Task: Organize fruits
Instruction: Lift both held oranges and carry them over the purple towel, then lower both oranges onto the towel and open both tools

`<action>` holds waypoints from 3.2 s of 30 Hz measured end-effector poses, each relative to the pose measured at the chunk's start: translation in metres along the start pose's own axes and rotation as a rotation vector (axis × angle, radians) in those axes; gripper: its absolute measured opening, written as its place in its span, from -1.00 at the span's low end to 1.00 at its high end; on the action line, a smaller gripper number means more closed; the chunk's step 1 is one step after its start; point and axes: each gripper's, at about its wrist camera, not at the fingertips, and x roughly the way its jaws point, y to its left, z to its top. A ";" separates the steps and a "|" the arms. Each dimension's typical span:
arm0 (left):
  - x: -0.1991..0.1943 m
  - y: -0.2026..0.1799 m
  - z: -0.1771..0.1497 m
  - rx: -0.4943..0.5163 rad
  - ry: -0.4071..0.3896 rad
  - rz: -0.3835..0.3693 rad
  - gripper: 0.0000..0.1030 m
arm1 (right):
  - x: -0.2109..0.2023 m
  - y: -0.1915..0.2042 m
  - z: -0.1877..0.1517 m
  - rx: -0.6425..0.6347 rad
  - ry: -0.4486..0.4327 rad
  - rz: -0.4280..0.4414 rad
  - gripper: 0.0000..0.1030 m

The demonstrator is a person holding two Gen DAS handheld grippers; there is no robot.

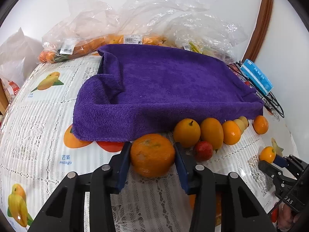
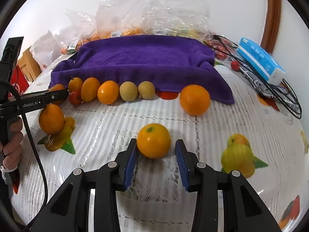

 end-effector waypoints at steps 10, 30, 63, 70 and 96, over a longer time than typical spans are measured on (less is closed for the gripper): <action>-0.003 -0.004 -0.005 0.007 0.006 -0.023 -0.21 | -0.002 0.000 0.000 0.004 -0.004 -0.016 -0.36; -0.041 0.001 -0.010 -0.037 -0.001 0.001 -0.20 | -0.028 0.004 0.010 0.036 -0.057 -0.030 -0.36; -0.067 -0.008 0.093 -0.096 -0.141 0.064 -0.20 | -0.048 -0.001 0.158 0.036 -0.229 -0.010 -0.36; -0.038 -0.005 0.098 -0.100 -0.103 0.071 -0.20 | -0.018 -0.007 0.169 0.037 -0.210 0.006 -0.36; 0.040 0.002 0.093 -0.150 -0.012 0.056 -0.20 | 0.084 -0.029 0.156 0.069 -0.042 0.036 -0.36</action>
